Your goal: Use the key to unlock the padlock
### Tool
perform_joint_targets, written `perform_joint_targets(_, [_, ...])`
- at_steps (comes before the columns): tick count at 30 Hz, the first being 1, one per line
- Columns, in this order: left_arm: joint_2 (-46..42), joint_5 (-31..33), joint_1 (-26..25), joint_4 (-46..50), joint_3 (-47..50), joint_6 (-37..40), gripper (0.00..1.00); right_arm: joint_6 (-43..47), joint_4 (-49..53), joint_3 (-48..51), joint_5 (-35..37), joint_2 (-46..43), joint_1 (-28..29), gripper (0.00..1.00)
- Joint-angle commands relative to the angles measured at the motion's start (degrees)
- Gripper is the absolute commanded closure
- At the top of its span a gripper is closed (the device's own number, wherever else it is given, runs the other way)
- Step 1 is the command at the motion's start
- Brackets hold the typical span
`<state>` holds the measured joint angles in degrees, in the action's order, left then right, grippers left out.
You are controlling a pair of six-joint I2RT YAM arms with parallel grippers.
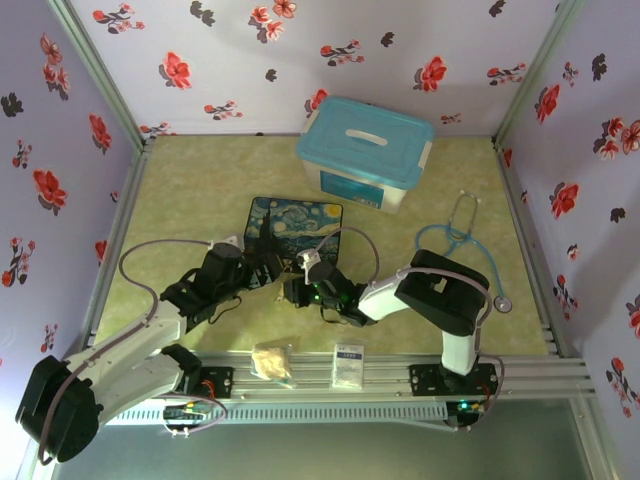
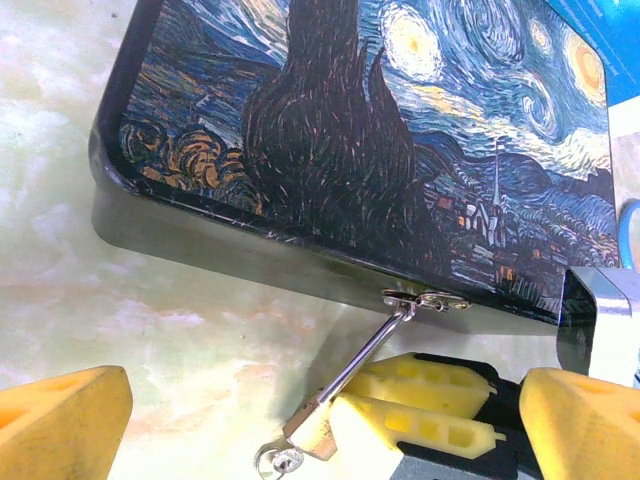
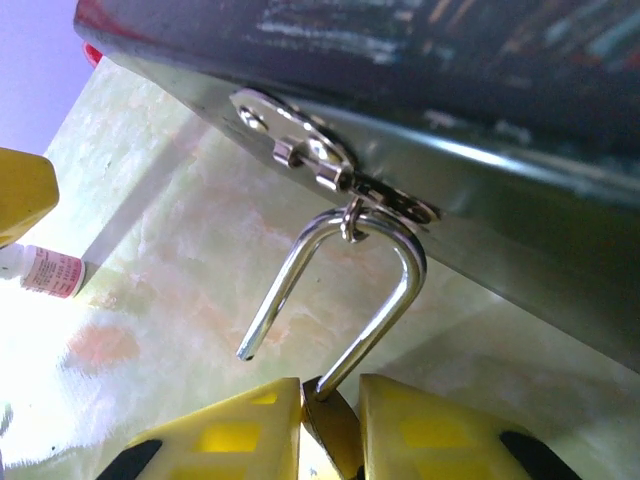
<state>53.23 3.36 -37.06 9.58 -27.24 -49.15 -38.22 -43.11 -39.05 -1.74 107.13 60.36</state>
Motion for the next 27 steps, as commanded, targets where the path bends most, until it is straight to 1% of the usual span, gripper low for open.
perform_joint_targets(1, [0.43, -0.32, 0.58, -1.34, -0.18, 0.37, 0.0, -2.63, -0.88, 1.69, 0.09, 2.19, -0.63, 0.82])
perform_joint_targets(3, [0.51, -0.35, 0.63, -1.37, -0.26, 0.44, 0.0, -3.44, -2.65, 2.19, 0.07, 2.38, -0.89, 0.83])
perform_joint_targets(5, [0.47, -0.25, 0.74, -1.29, -0.29, 0.62, 0.0, -4.0, -3.77, 2.77, 0.22, 2.36, -1.2, 0.89])
perform_joint_targets(7, [0.42, -0.32, 0.86, -1.18, -0.28, 0.64, 0.0, -4.15, -4.17, 3.14, 0.33, 2.12, -1.36, 0.89])
perform_joint_targets(9, [0.51, -0.34, 0.93, -1.21, -0.26, 0.8, 0.0, -4.25, -4.37, 3.49, 0.59, 2.1, -1.47, 0.92])
perform_joint_targets(17, [-0.06, 0.21, 1.78, -1.79, -0.34, 1.79, 0.0, -6.98, -9.63, 5.36, 1.82, 2.07, -1.99, 0.94])
perform_joint_targets(20, [0.08, 1.74, 2.96, -1.76, -1.74, 3.59, 0.0, -8.55, -8.74, 5.91, 4.19, 0.57, -2.0, 0.97])
perform_joint_targets(24, [3.41, 4.43, 4.97, -3.03, -4.47, 6.88, 0.0, -10.59, -9.37, 6.25, 5.49, -0.31, -1.92, 0.98])
perform_joint_targets(27, [7.75, 4.49, 6.28, -6.48, -6.57, 9.05, 0.01, -11.94, -10.24, 6.53, 6.74, -0.25, -1.74, 0.99])
